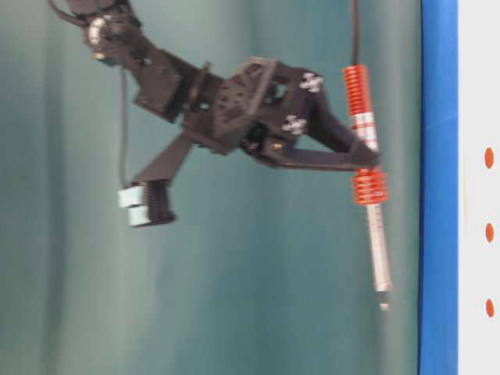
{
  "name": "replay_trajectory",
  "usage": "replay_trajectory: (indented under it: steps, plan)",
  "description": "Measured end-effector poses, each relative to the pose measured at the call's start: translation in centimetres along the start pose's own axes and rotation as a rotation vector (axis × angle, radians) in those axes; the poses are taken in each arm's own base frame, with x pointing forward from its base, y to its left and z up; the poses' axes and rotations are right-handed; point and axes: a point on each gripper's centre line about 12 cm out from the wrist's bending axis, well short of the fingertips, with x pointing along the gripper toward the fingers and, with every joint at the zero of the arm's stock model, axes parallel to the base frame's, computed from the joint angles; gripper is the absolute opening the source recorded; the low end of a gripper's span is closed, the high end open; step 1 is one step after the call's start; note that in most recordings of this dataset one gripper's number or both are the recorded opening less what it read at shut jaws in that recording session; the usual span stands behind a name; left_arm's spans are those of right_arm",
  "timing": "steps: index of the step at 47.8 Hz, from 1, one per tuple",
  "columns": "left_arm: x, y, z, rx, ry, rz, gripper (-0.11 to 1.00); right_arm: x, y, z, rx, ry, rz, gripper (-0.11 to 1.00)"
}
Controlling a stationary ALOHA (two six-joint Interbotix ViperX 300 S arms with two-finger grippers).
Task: Touch the tip of the soldering iron to the mark.
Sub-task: 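Raise the iron off the strip and move it right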
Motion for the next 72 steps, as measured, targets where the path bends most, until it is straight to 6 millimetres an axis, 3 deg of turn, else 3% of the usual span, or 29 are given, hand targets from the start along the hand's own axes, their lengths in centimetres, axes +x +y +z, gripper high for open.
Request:
replay_trajectory:
  steps: [19, 46, 72]
  plan:
    - [0.0, 0.0, 0.0, -0.001, 0.0, 0.0, 0.02, -0.6, -0.1, 0.1, -0.003, 0.005, -0.005, 0.06]
    - [0.0, 0.0, 0.0, 0.0, -0.002, 0.002, 0.02, -3.9, -0.3, -5.3, 0.01, 0.035, -0.01, 0.06]
    - [0.0, 0.0, 0.0, 0.0, 0.0, 0.0, 0.02, -4.5, -0.3, -5.8, 0.009, 0.026, -0.012, 0.06]
